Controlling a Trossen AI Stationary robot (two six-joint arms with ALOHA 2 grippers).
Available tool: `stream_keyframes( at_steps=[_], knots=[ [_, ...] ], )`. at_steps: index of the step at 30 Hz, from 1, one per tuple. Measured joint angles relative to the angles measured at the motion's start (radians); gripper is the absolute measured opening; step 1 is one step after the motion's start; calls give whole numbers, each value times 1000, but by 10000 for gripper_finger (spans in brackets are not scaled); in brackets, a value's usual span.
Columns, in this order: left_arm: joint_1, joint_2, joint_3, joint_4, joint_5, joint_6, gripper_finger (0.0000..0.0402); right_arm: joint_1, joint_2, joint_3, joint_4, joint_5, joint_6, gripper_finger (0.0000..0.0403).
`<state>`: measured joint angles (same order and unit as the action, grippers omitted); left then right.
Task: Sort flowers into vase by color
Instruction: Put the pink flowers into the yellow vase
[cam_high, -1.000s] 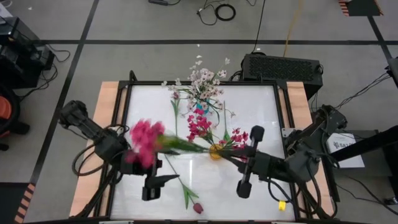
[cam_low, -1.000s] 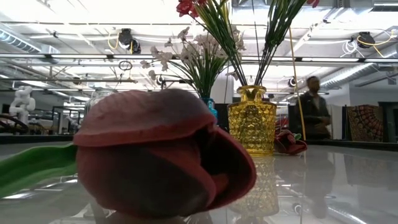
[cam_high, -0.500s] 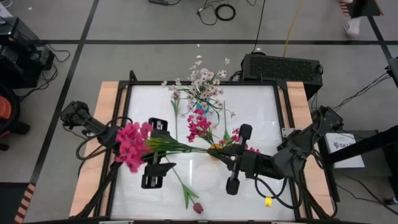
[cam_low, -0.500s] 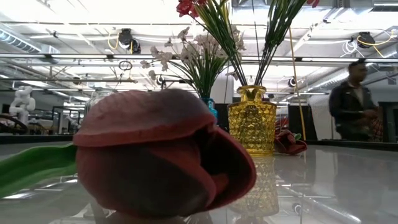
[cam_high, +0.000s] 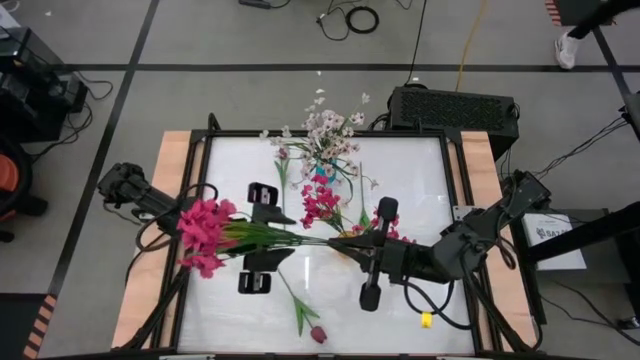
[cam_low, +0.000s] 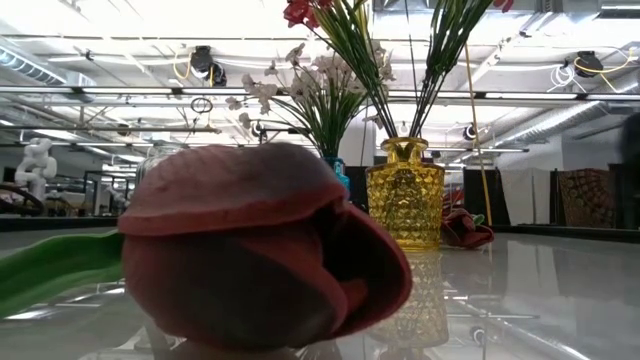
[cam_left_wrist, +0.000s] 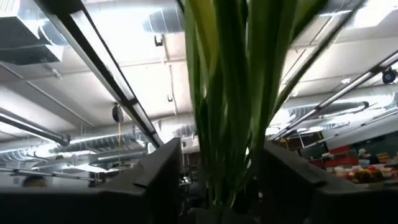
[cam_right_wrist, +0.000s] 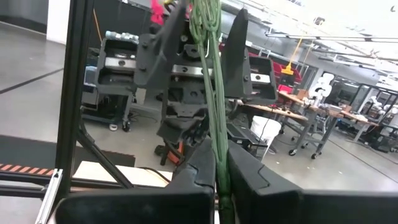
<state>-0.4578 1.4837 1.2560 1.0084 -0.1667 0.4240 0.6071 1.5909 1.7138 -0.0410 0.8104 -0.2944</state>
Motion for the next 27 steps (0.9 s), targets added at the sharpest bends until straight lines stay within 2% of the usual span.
stream_keyframes(
  at_steps=[7, 12, 16, 21, 27],
  knots=[
    [0, 0, 0, -11, 59, 4, 98, 1, 0, 0, -2, 2, -6, 6],
    [1, 0, 0, -17, 65, 28, 21, 1, 0, 0, -19, 6, -6, 13],
    [10, 0, 0, -32, 63, 33, 19, 2, 0, 0, -78, 38, 80, 39],
    [44, -28, 0, -142, -25, 28, 24, 53, -42, 0, -342, 243, 249, 109],
    [108, -86, 0, -346, -40, -101, 15, 155, -80, 1, -594, 282, 492, 179]
  ],
)
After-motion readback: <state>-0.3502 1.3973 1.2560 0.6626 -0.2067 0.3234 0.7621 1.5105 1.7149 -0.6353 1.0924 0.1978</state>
